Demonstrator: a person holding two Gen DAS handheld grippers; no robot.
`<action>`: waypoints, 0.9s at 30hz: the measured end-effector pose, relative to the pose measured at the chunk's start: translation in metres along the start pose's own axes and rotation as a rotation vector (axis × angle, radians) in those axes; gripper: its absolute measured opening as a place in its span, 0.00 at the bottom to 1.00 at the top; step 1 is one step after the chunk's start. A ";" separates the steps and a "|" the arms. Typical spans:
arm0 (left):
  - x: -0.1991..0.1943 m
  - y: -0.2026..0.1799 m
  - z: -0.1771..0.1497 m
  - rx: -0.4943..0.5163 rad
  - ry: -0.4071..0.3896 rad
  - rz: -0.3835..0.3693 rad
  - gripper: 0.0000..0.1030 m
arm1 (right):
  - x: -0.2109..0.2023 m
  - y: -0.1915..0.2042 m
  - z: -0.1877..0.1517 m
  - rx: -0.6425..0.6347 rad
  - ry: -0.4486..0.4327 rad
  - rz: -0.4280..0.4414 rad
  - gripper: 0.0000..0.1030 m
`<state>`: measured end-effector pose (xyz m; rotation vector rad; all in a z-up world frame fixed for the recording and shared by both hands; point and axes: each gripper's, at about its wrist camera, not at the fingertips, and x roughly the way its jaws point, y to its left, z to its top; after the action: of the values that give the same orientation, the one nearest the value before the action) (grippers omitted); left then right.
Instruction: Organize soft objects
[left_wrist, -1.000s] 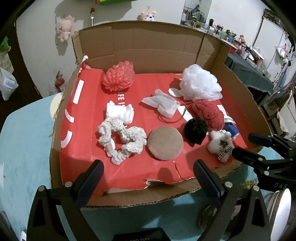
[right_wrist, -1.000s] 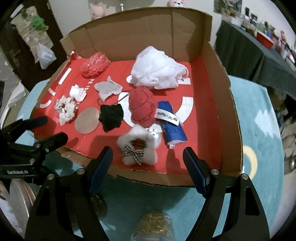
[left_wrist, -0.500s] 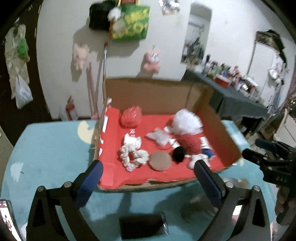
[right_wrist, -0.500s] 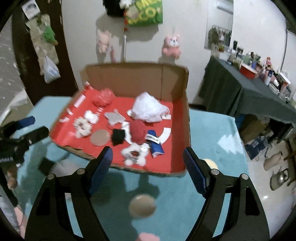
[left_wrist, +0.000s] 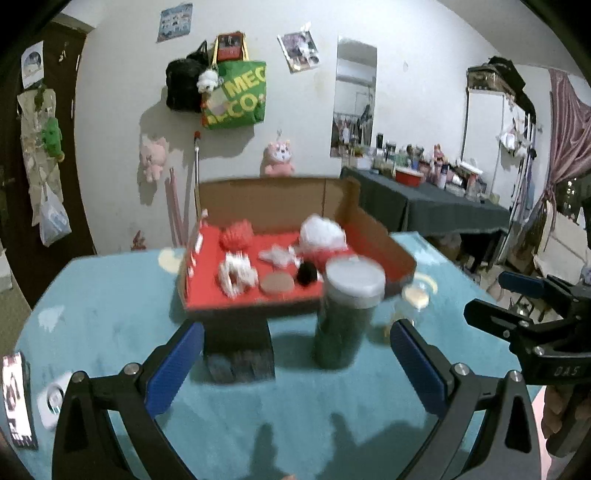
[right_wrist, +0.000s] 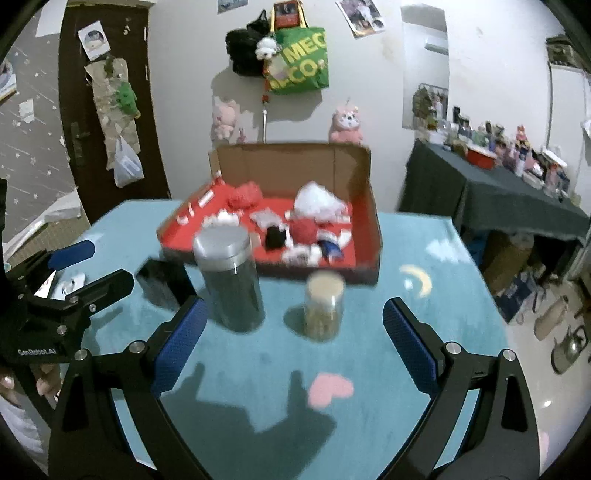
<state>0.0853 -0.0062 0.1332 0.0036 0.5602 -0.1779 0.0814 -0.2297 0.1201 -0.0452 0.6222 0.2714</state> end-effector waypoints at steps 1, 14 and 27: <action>0.004 -0.001 -0.008 -0.002 0.013 0.004 1.00 | 0.003 0.001 -0.009 0.002 0.015 -0.002 0.95; 0.064 0.001 -0.082 -0.050 0.250 0.055 1.00 | 0.073 -0.005 -0.085 0.080 0.232 -0.058 0.95; 0.075 0.000 -0.093 -0.040 0.310 0.110 1.00 | 0.079 -0.008 -0.096 0.077 0.242 -0.126 0.95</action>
<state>0.0990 -0.0145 0.0149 0.0238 0.8708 -0.0589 0.0906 -0.2304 -0.0046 -0.0431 0.8661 0.1203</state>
